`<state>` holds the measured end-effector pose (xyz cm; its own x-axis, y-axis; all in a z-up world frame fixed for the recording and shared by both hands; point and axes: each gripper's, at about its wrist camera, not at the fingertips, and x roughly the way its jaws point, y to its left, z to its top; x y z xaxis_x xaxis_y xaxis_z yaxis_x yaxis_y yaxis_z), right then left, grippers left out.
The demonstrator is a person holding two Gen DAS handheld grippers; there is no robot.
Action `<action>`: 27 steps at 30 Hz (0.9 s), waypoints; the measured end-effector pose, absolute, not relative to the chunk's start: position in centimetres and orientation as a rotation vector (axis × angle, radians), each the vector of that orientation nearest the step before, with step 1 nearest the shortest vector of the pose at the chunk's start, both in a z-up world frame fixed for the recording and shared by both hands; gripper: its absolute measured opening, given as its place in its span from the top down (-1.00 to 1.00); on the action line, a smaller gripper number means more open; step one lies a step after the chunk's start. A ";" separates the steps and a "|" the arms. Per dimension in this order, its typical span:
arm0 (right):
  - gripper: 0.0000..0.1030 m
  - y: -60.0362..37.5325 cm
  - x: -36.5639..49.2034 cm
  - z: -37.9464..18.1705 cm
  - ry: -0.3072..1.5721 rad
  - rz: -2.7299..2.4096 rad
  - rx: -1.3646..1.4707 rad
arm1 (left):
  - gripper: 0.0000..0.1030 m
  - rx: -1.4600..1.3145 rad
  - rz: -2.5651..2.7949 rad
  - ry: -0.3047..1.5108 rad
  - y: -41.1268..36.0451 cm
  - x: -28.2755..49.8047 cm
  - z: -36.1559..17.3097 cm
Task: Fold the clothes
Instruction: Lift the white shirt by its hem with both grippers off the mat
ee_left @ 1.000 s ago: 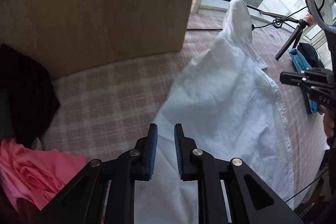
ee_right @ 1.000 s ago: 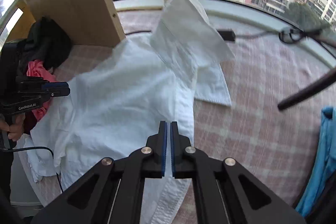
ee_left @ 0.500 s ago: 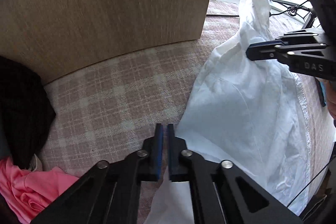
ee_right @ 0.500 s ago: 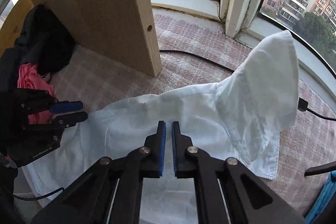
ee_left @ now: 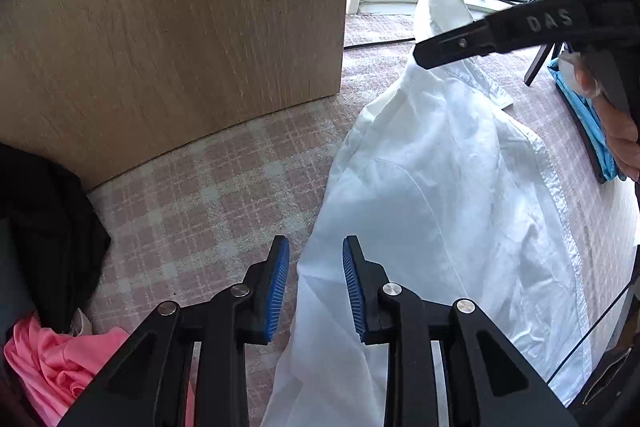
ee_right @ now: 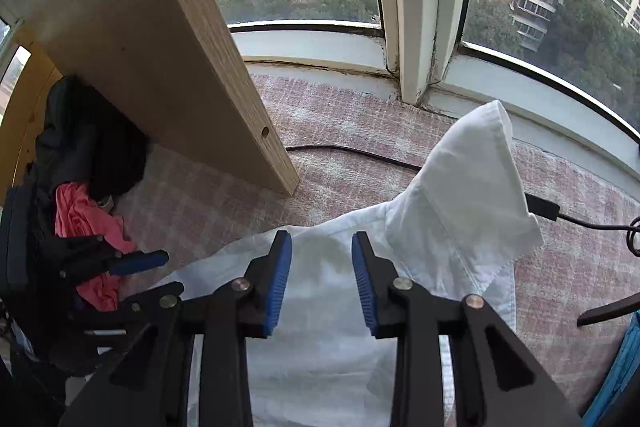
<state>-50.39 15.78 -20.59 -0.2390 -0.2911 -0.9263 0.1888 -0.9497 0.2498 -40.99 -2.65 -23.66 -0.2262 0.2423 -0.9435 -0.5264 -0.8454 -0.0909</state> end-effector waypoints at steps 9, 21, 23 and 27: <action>0.39 15.8 -52.3 -23.2 -0.409 -2.289 1.916 | 0.47 -1.523 2.097 0.360 -2.0 -39.5 -23.6; 0.92 16.2 -51.9 -25.3 -0.329 -2.307 1.930 | 0.46 -1.505 2.090 0.364 -2.0 -38.4 -23.6; 0.93 17.2 -51.7 -25.0 -0.411 -2.326 1.878 | 0.46 -1.504 2.103 0.391 -1.7 -38.4 -23.7; 0.95 19.5 -51.7 -23.9 -0.589 -2.395 1.766 | 0.46 -1.506 2.100 0.406 -1.4 -38.3 -23.9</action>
